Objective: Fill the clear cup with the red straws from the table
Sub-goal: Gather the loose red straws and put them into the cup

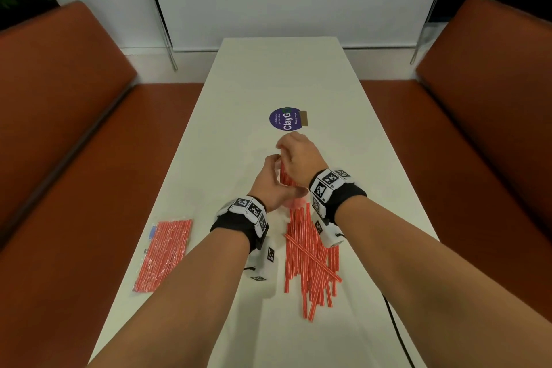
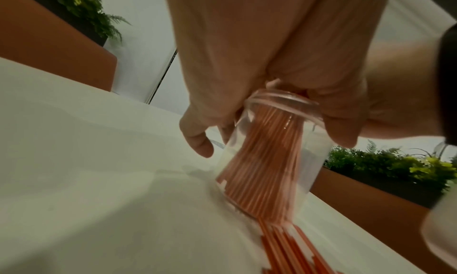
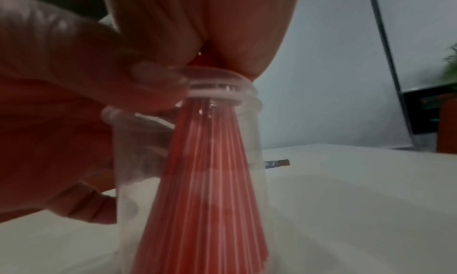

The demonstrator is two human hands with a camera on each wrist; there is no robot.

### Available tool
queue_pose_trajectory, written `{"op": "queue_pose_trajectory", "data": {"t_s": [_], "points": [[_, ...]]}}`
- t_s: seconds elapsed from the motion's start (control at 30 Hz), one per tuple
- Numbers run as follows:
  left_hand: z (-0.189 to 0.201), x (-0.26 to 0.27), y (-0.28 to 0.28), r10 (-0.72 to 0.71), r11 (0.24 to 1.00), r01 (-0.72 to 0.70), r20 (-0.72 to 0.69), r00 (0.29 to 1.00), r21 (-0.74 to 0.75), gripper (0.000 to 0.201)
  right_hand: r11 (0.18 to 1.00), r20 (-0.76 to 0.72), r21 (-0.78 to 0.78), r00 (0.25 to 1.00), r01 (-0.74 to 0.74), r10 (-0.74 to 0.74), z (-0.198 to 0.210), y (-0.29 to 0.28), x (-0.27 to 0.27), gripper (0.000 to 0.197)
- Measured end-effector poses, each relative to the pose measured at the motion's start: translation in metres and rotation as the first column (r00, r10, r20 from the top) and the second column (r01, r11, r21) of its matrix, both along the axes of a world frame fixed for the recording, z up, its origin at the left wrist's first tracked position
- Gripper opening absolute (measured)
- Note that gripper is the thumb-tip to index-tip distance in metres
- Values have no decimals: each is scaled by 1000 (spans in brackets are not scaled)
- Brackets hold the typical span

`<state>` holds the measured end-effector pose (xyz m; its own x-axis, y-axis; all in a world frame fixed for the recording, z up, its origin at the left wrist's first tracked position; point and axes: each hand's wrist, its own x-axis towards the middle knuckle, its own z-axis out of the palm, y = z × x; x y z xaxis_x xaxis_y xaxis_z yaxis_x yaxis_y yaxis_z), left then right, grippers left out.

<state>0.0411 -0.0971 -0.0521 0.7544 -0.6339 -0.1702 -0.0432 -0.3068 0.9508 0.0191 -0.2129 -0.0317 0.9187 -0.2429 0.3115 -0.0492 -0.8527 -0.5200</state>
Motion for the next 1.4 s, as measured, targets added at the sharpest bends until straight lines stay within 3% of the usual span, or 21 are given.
{"op": "queue_pose_trajectory", "data": {"t_s": [0.1,0.2,0.27,0.37,0.47,0.67,0.77,0.93,1.0,1.07,1.2,1.4], "points": [[2,-1,2,4,1000,-4,-14,1000,6,99,999,67,-17,997,41,-40,-1,-2,-4,33],[3,0,1,7,1000,-7,-14,1000,21,99,981,-69,-178,995,-77,66,-3,-2,-6,40],[4,1,1,6,998,-6,-3,1000,57,99,969,-150,-233,987,-87,52,-1,-6,-5,40],[4,3,2,8,995,-6,-18,1000,97,103,989,-63,-143,997,29,-38,4,-11,-6,36],[5,5,4,14,993,-12,-13,1000,115,106,996,3,-18,996,86,-86,3,-8,-18,46],[11,4,7,22,998,-21,-5,1000,59,91,998,-104,46,993,-51,56,-16,7,-41,69],[12,2,8,-7,998,7,5,1000,55,89,998,-140,26,988,-64,67,-6,6,-27,61],[12,-1,9,-49,998,48,31,998,40,75,976,-215,-148,968,-162,129,2,10,1,42],[13,-1,11,-42,998,40,39,998,40,75,973,-223,-95,957,-209,183,3,12,4,42],[13,0,12,-44,998,42,55,998,39,80,970,-141,16,960,-242,242,5,11,2,49],[10,2,14,-1,998,0,16,1000,70,88,966,-42,176,980,-187,197,-1,-1,-12,74],[9,5,15,-29,995,26,30,999,97,76,971,-142,-59,965,-231,221,-33,-18,-47,83]]}}
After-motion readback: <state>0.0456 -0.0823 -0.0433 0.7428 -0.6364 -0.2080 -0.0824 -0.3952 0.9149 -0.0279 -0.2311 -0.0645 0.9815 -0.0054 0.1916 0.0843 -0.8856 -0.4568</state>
